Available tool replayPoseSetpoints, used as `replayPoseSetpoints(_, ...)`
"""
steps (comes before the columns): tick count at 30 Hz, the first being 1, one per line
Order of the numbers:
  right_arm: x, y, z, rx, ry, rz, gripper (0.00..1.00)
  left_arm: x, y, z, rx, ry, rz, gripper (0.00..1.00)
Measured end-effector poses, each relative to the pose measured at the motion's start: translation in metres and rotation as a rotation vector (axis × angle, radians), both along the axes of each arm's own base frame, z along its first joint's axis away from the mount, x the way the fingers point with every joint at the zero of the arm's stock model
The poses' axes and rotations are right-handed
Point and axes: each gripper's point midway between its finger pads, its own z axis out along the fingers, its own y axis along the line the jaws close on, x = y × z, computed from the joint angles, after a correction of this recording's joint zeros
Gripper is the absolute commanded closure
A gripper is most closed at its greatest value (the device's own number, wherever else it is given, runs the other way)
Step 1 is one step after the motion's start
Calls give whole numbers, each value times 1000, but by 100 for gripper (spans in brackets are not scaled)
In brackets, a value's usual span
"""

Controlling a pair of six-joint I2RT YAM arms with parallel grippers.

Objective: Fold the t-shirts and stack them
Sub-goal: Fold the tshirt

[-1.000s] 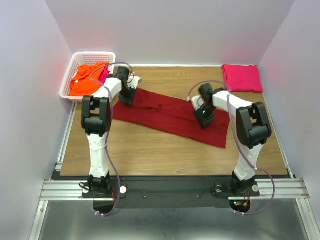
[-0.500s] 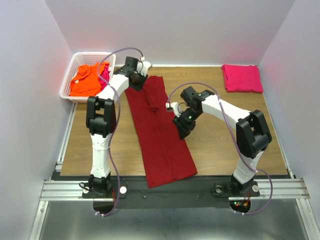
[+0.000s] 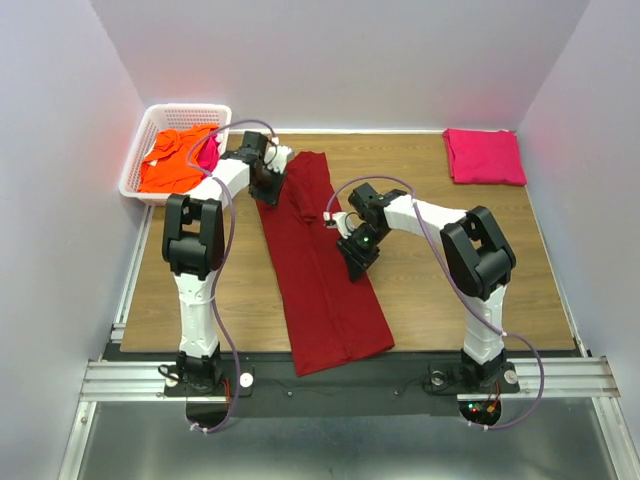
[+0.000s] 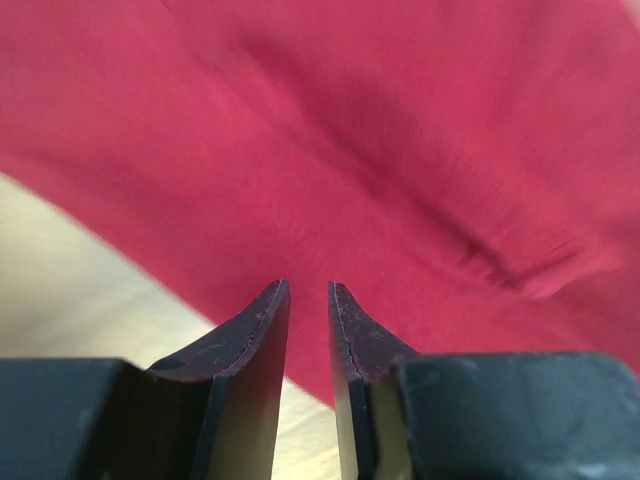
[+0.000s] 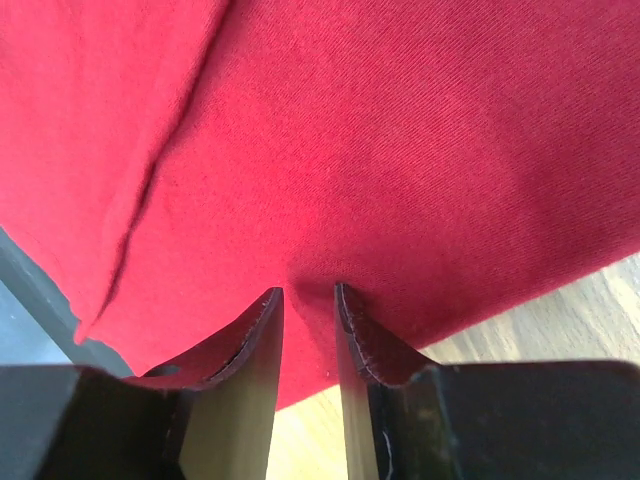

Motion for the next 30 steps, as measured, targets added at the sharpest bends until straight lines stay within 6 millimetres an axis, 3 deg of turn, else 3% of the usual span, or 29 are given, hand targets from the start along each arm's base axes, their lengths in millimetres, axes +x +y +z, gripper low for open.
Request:
replayPoseSetpoints(3,-1,3,-1,17,9,-18,67,-20,4,-39,17,127,4,69)
replayPoseSetpoints(8,-14,7,-1,60,65,-46,68,-14,-3,-43,-5,149,-8,71)
replayPoseSetpoints(14,-38,12,1,118,188,-75,61,42,-48,-38,-74,92,-78,69)
replayPoseSetpoints(17,-31,9,6,132,203,-111,55,61,-67,-34,-99,44,-107,63)
replayPoseSetpoints(20,9,-3,26,160,175,-204,54,59,-80,-32,-114,38,-126,57)
replayPoseSetpoints(25,124,-29,80,270,-61,-356,54,41,-57,-15,-156,53,-88,52)
replayPoseSetpoints(28,156,-31,99,303,-132,-390,56,45,-39,16,-196,-2,-69,52)
replayPoseSetpoints(30,169,-24,101,311,-148,-401,60,48,-29,35,-217,-46,-58,53)
